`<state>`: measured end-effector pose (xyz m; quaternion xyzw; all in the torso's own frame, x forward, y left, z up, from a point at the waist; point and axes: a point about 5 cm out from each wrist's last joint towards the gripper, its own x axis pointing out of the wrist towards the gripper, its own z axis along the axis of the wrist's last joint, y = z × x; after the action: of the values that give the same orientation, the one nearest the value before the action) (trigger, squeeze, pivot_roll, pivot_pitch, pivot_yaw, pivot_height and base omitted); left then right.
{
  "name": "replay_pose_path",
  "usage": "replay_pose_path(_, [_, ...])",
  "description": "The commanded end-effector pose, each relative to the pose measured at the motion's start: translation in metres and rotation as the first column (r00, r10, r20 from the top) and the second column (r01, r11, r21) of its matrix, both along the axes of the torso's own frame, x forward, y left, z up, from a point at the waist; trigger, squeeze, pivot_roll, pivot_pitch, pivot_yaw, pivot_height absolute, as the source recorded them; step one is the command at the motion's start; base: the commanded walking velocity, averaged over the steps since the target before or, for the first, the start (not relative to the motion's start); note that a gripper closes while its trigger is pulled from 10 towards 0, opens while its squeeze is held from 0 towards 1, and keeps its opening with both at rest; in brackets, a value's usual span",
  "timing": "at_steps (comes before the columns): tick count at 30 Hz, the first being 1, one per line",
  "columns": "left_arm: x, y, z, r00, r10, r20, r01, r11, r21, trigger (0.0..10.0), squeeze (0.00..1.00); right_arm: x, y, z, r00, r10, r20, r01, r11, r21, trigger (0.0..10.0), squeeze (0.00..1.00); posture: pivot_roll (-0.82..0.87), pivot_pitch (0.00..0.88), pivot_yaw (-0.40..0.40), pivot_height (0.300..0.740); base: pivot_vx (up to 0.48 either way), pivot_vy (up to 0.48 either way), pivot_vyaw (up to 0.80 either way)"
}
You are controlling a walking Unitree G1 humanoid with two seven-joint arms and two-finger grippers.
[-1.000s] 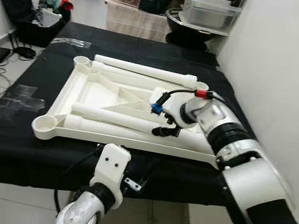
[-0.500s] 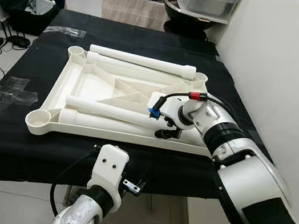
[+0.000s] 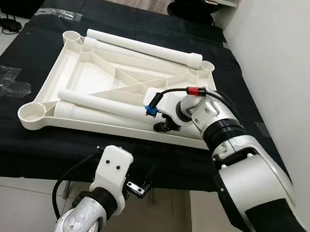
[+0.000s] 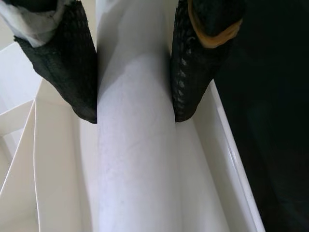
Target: Building children table
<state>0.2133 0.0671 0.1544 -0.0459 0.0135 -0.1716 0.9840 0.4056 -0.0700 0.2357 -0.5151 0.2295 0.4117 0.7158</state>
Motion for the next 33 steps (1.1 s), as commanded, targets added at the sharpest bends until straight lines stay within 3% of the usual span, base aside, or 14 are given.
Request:
replay_pose_path(1, [-0.009,-0.016,0.007,0.999,-0.037,0.003,0.037,0.997,-0.066,10.0,0.0,-0.001,0.002,0.0,1.0,0.008,-0.015,-0.008,1.0,0.0,0.0,0.0,-0.02,0.161,-0.17,0.74,0.0,0.0,0.0])
replay_pose_path(8, [-0.006,-0.016,0.004,0.999,-0.037,-0.002,0.037,0.998,-0.06,10.0,0.0,0.0,0.006,0.01,1.0,0.013,0.008,-0.013,0.998,0.056,0.0,0.0,-0.02,0.141,-0.168,0.74,0.0,0.0,0.0])
replay_pose_path(12, [0.001,-0.014,0.003,0.999,-0.033,0.008,0.033,0.998,-0.046,10.0,0.0,0.002,0.014,0.035,0.998,0.009,0.056,-0.019,0.98,0.196,0.0,0.0,-0.01,0.115,-0.162,0.74,0.0,0.0,0.0])
replay_pose_path(14, [0.001,-0.014,0.003,0.999,-0.033,0.008,0.033,0.998,-0.046,10.0,0.0,0.002,0.014,0.035,0.998,0.009,0.056,-0.019,0.98,0.196,0.0,0.0,-0.01,0.115,-0.162,0.74,0.0,0.0,0.0])
replay_pose_path(18, [0.009,-0.009,0.005,1.0,-0.01,0.018,0.011,0.999,-0.05,10.0,0.0,0.003,0.02,0.073,0.992,-0.015,0.122,-0.035,0.916,0.4,0.0,0.0,0.01,0.06,-0.145,0.74,0.0,0.0,0.0])
replay_pose_path(20, [0.009,-0.009,0.005,1.0,-0.01,0.018,0.011,0.999,-0.05,10.0,0.0,0.003,0.02,0.073,0.992,-0.015,0.122,-0.035,0.916,0.4,0.0,0.0,0.01,0.06,-0.145,0.74,0.0,0.0,0.0])
replay_pose_path(21, [0.011,-0.008,0.005,1.0,-0.008,0.024,0.009,0.999,-0.047,10.0,0.0,0.003,0.021,0.083,0.99,-0.03,0.138,-0.038,0.887,0.46,0.0,0.0,0.01,0.054,-0.144,0.74,0.0,0.0,0.0])
replay_pose_path(24, [0.018,-0.004,0.009,0.999,0.004,0.044,-0.002,0.999,-0.042,10.0,0.0,0.002,0.024,0.11,0.987,-0.09,0.133,-0.029,0.716,0.697,0.0,0.0,0.02,0.028,-0.138,0.74,0.0,0.0,0.0])
replay_pose_path(26, [0.019,-0.004,0.009,0.999,0.005,0.045,-0.003,0.999,-0.042,10.0,0.0,0.001,0.024,0.112,0.987,-0.094,0.13,-0.028,0.698,0.715,0.0,0.0,0.02,0.028,-0.138,0.74,0.0,0.0,0.0])
replay_pose_path(28, [0.024,0.001,0.014,0.997,0.018,0.07,-0.016,0.999,-0.032,10.0,0.0,0.001,0.023,0.121,0.99,-0.117,0.073,-0.001,0.52,0.854,0.0,0.0,0.03,0.003,-0.125,0.74,0.0,0.0,0.0])
replay_pose_path(29, [0.024,0.001,0.014,0.997,0.018,0.07,-0.016,0.999,-0.032,10.0,0.0,0.001,0.023,0.121,0.99,-0.117,0.073,-0.001,0.52,0.854,0.0,0.0,0.03,0.003,-0.125,0.74,0.0,0.0,0.0])
replay_pose_path(31, [0.033,0.01,0.02,0.993,0.043,0.106,-0.042,0.999,-0.008,10.0,0.0,0.003,0.018,0.12,0.988,-0.144,0.047,0.008,0.362,0.932,0.0,0.0,0.04,0.0,-0.113,0.74,0.0,0.0,0.0])
replay_pose_path(32, [0.037,0.015,0.022,0.992,0.056,0.112,-0.057,0.998,0.001,10.0,0.0,0.005,0.014,0.113,0.987,-0.155,0.034,0.018,0.317,0.948,0.0,0.0,0.04,0.0,-0.111,0.74,0.0,0.0,0.0])
replay_pose_path(33, [0.037,0.015,0.022,0.992,0.056,0.112,-0.057,0.998,0.001,10.0,0.0,0.005,0.014,0.113,0.987,-0.155,0.034,0.018,0.317,0.948,0.0,0.0,0.04,0.0,-0.111,0.74,0.0,0.0,0.0])
